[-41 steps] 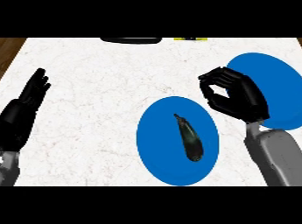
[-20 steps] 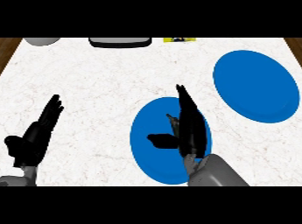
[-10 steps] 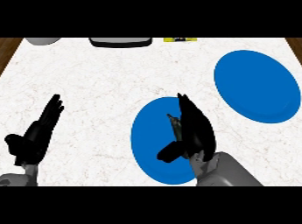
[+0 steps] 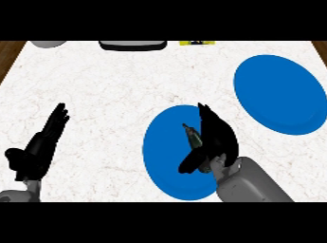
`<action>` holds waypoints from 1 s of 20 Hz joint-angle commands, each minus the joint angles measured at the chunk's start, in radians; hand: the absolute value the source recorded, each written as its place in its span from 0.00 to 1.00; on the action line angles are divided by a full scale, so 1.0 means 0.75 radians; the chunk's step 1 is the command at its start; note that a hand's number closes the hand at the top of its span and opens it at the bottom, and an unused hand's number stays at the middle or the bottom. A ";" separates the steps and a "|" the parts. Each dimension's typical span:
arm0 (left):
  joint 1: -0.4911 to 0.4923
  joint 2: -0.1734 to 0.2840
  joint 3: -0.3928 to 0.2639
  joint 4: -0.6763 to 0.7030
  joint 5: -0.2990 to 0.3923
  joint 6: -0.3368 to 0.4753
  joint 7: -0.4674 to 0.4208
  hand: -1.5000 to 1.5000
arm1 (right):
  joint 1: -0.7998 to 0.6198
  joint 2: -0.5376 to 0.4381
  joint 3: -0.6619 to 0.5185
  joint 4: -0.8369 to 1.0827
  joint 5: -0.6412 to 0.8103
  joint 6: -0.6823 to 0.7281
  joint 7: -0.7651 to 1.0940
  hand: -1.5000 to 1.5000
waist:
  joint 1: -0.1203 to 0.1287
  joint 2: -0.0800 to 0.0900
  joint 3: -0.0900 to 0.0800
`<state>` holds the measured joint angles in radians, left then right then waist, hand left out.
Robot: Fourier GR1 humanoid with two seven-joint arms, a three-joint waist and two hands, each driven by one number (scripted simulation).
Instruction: Pick the eggplant from the plate and place it in the plate
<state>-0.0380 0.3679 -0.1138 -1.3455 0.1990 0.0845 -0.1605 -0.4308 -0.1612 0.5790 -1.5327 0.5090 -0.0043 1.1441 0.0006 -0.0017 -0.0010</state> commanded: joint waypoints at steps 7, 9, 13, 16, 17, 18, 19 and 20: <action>-0.022 0.010 0.057 0.070 -0.003 -0.065 -0.026 0.50 | -0.018 0.065 -0.070 0.168 -0.019 0.162 0.126 0.00 | 0.004 0.003 0.001; -0.025 -0.014 0.055 0.045 -0.018 -0.039 -0.023 0.50 | -0.016 0.101 -0.063 0.283 0.025 0.123 0.061 0.00 | 0.010 0.004 0.001; -0.008 -0.056 0.044 0.073 -0.053 -0.036 -0.066 0.50 | -0.005 0.096 -0.067 0.282 0.059 0.193 0.068 0.00 | 0.005 0.003 0.001; -0.037 -0.067 0.040 0.063 -0.079 -0.013 -0.015 0.50 | 0.044 0.104 -0.050 0.322 0.112 0.174 0.048 0.00 | 0.002 0.002 0.001; -0.041 -0.027 0.070 0.021 -0.046 -0.051 0.051 0.50 | 0.028 0.118 -0.077 0.334 0.128 0.167 0.063 0.00 | 0.004 0.001 0.001; 0.004 -0.067 0.049 0.002 -0.079 -0.021 -0.021 0.50 | -0.015 0.107 -0.124 0.385 0.097 0.221 0.025 0.00 | 0.007 0.002 0.001; -0.094 -0.085 0.074 0.141 -0.070 -0.048 -0.031 0.50 | 0.026 0.085 -0.127 0.337 0.106 0.227 0.015 0.00 | -0.003 0.003 0.001; -0.020 -0.080 0.040 -0.026 -0.085 -0.016 0.063 0.50 | 0.036 0.135 -0.112 0.412 0.146 0.163 -0.001 0.00 | 0.006 0.001 0.002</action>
<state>-0.0693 0.3244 -0.0736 -1.3101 0.1529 0.0584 -0.1564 -0.4127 -0.0912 0.5039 -1.2772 0.5814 0.1126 1.0803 0.0030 -0.0002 -0.0002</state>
